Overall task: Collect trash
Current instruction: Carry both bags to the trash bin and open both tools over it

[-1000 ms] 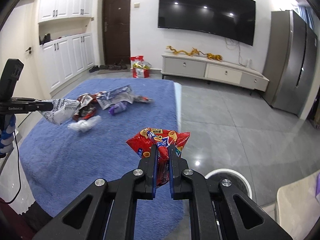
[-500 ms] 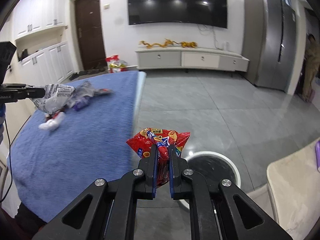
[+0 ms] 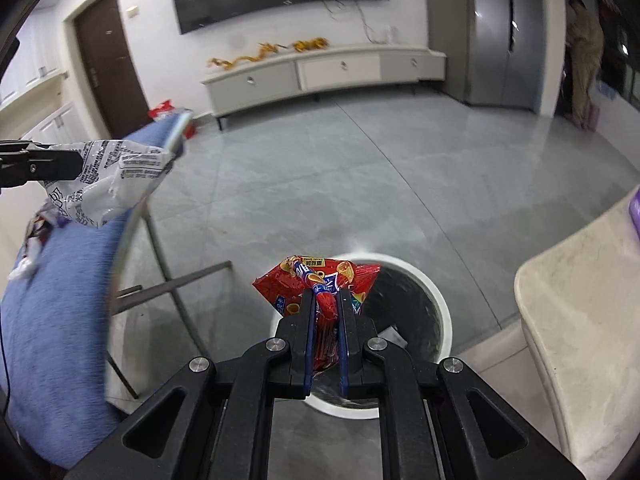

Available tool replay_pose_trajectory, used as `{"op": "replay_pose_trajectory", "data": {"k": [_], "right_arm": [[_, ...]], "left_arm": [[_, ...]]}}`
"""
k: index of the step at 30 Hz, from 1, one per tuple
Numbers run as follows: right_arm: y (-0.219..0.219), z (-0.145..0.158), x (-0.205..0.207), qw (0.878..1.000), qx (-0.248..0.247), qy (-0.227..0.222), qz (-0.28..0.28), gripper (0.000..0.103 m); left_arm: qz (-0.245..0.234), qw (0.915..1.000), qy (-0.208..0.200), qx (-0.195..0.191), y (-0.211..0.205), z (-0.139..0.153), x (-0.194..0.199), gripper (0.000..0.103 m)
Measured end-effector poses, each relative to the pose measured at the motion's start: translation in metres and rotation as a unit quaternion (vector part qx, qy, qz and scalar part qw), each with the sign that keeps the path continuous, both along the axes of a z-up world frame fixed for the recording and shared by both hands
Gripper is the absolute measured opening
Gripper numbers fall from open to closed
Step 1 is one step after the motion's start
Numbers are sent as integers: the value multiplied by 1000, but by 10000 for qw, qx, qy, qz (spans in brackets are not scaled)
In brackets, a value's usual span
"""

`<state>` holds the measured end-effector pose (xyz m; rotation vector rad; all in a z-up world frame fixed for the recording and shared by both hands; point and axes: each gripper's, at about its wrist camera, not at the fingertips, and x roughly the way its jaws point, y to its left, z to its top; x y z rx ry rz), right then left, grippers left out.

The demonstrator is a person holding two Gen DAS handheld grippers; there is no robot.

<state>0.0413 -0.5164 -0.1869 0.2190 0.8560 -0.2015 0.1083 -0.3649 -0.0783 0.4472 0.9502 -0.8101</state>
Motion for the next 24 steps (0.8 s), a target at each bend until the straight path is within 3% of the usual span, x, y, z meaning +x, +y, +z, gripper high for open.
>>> {"op": "replay_pose_trajectory", "data": {"k": [10,12,14,15,16,19,24], "right_arm": [[-39,-55,30,9983,213,321,-431,14],[-44,-65,32,9974,169,414,-566,15],[-48,-72,32,9965,168,485,-662,26],[-49,-75,31,9961,155,515,-704,38],[-52,-76,29,9958,153,530,-726,44],[-53,-76,24,9956,137,558,-742,44],[-47,-66,16,9965,145,503,-656,44]], "left_arm": [[96,9971,743,-88,-82,-57,28,26],[117,9952,959,-147,-89,-69,33,38],[195,9943,1035,-194,-94,-77,37,45],[209,9935,1098,-226,-95,-81,38,45],[223,9927,1156,-248,-96,-83,39,45],[232,9912,1254,-352,-90,-82,40,45],[168,9937,935,-591,-64,-50,30,45]]}}
